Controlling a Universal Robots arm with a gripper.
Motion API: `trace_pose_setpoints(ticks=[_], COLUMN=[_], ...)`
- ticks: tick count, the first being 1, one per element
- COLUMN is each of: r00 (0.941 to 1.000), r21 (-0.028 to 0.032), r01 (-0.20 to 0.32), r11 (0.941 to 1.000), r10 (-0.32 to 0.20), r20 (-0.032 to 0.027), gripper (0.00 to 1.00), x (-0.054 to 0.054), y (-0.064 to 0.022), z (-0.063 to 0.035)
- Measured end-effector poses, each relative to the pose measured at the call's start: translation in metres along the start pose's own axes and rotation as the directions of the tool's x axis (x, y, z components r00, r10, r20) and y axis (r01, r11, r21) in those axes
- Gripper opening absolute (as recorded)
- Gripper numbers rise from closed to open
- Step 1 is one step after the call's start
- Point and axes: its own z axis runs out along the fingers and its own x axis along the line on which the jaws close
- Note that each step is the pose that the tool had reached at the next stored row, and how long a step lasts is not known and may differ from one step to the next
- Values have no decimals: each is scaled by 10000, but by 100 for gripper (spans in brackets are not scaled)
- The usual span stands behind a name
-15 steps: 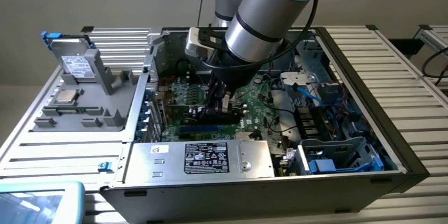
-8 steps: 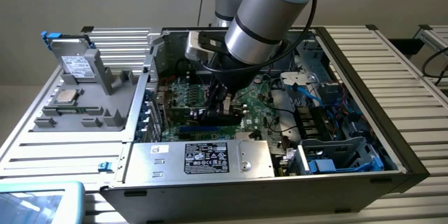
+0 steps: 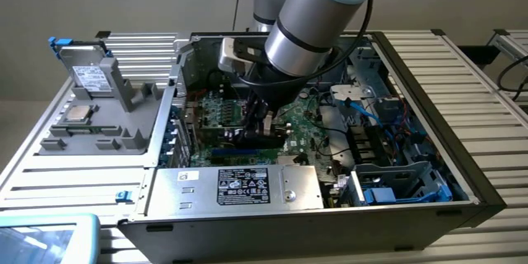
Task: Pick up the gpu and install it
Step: 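Insert the gpu into the slot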
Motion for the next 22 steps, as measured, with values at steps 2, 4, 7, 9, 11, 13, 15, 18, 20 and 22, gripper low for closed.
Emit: trace_pose_setpoints(ticks=[2, 4, 7, 9, 11, 13, 15, 18, 20, 22], r00=[10000, 10000, 10000, 10000, 10000, 10000, 10000, 9999, 9997, 9995], r21=[118, 241, 257, 256, 260, 270, 274, 345, 425, 464], r01=[49, 80, 83, 83, 82, 83, 83, 121, 220, 305], r11=[9999, 9997, 9996, 9996, 9996, 9996, 9996, 9993, 9989, 9985], r10=[-49, -79, -83, -82, -81, -83, -82, -120, -217, -300], r20=[-14, -22, -23, -26, -28, -25, -27, -41, -77, -108], gripper=[27, 27, 27, 27, 27, 27, 27, 27, 27, 27], x=[0, 0, 0, 0, 1, 1, 2, 3, 3, 3], y=[-2, -3, -3, -3, -6, -13, -16, -18, -19, -20], z=[3, 5, 5, 4, 15, 34, 42, 51, 52, 52])
